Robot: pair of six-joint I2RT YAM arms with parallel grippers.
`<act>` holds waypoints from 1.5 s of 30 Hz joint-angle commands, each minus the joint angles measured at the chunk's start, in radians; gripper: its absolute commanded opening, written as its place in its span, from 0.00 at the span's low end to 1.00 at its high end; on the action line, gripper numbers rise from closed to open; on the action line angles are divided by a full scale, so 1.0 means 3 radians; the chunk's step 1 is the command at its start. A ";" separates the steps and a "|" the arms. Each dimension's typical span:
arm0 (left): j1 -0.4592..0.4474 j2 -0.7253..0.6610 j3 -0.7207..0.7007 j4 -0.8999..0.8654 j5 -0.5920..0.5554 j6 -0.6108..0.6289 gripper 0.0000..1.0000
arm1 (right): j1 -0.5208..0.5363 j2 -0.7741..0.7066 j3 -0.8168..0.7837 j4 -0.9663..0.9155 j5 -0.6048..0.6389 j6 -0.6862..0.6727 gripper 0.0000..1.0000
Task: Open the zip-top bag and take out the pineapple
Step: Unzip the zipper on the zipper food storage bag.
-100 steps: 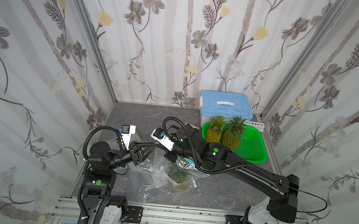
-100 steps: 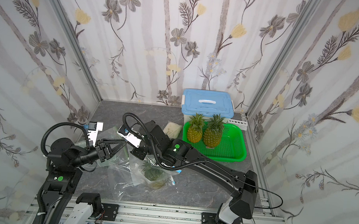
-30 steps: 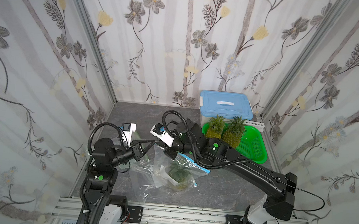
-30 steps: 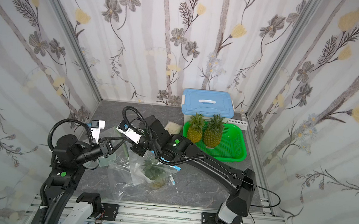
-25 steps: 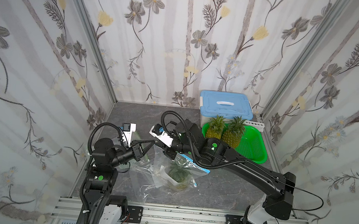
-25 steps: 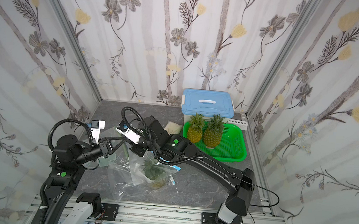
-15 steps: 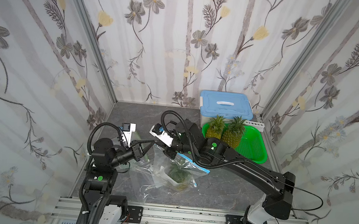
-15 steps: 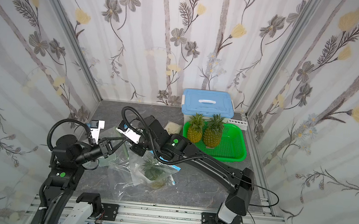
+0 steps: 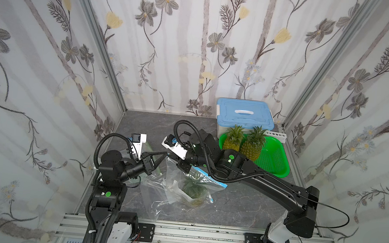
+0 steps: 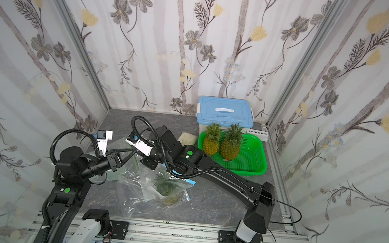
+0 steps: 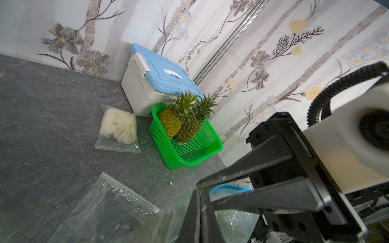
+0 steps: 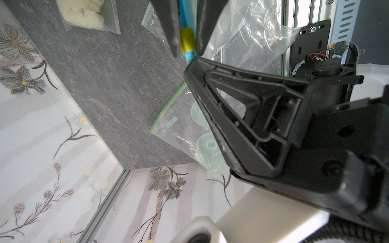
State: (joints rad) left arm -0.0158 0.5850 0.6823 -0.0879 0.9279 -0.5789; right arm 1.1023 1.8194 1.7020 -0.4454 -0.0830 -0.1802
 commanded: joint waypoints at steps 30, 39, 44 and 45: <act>0.0006 0.0181 0.0291 -0.0016 -0.0498 0.0331 0.00 | 0.0063 -0.1592 -0.1351 -0.0247 0.0311 0.0558 0.03; 0.0002 0.0208 0.0269 -0.0060 -0.0938 0.0445 0.00 | 0.0190 -0.2161 -0.1844 -0.0387 0.0398 0.0939 0.04; 0.0005 0.0218 0.0212 0.0052 -0.1165 0.0398 0.00 | 0.0294 -0.2329 -0.1899 -0.0498 0.0468 0.1078 0.04; 0.0006 0.0223 0.0192 0.0102 -0.1172 0.0370 0.00 | 0.0306 -0.2357 -0.1900 -0.0527 0.0480 0.1102 0.04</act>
State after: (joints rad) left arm -0.0177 0.6487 0.7475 -0.1413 0.6765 -0.4721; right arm 1.1851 1.1282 1.1351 -0.5720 0.0444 0.1062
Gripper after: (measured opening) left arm 0.050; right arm 0.059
